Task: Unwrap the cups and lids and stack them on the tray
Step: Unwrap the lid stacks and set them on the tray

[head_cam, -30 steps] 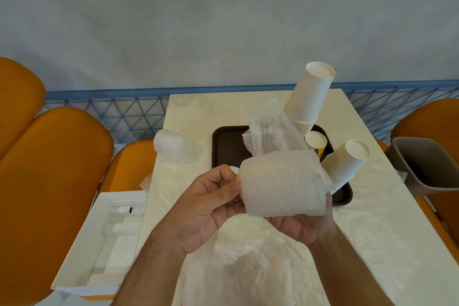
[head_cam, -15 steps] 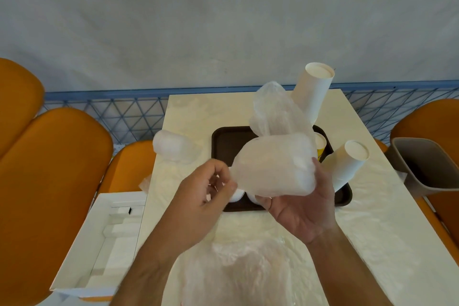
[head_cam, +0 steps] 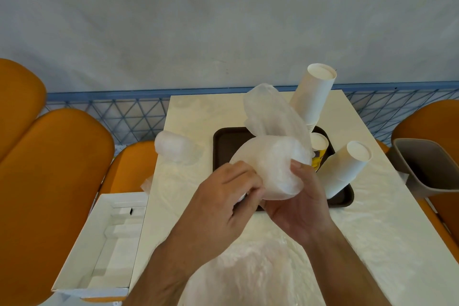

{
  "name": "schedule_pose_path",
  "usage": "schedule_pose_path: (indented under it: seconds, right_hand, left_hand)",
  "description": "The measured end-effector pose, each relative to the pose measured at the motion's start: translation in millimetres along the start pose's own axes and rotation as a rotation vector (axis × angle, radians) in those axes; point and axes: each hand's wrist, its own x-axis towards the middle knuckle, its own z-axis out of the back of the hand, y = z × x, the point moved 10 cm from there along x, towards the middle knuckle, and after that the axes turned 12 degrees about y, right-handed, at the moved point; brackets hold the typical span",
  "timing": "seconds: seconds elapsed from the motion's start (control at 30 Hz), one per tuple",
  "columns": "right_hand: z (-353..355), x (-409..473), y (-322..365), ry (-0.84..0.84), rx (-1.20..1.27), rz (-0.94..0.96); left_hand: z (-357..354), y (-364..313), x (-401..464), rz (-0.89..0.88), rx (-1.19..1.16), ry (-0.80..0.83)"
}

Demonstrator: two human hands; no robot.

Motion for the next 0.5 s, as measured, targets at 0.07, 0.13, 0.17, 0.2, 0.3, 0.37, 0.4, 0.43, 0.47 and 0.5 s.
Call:
schedule_pose_path:
  seconds: [0.07,0.13,0.17,0.2,0.3,0.37,0.4,0.43,0.47,0.5]
  right_hand:
    - [-2.1,1.1,1.5,0.007,0.085,0.027]
    - [-5.4,2.5,3.8,0.023,0.117,0.046]
    - [-5.5,3.3,4.1,0.027,0.136,0.053]
    - [-5.4,3.5,4.0,0.028,0.158,0.061]
    - [-1.3,3.9,4.9,-0.005,0.202,0.112]
    - [2.1,2.9,5.6,-0.023,0.231,0.133]
    - [1.8,2.6,5.0,-0.011,0.237,0.132]
    - [-0.2,2.6,3.9,0.008,0.231,0.122]
    - [-3.6,2.9,2.6,0.029,0.222,0.108]
    - [-7.5,3.5,1.3,0.055,0.217,0.095]
  left_hand:
    - [-5.2,-3.3,-1.8,-0.024,0.001,0.044]
    - [-10.7,-2.8,-4.3,-0.034,0.001,0.082]
    - [-12.6,-1.2,-5.2,-0.03,0.002,0.1]
    - [-13.9,0.7,-6.4,-0.023,0.0,0.114]
    - [-7.5,15.6,-10.3,0.098,-0.175,0.087]
    - [-4.1,50.6,-17.4,0.382,-0.457,-0.021]
    - [-9.0,71.4,-23.9,0.558,-0.6,-0.066]
    - [-17.5,86.6,-30.4,0.716,-0.733,-0.069]
    - [-27.9,93.4,-33.5,0.806,-0.853,-0.037]
    - [-35.9,93.3,-32.7,0.821,-0.948,-0.008]
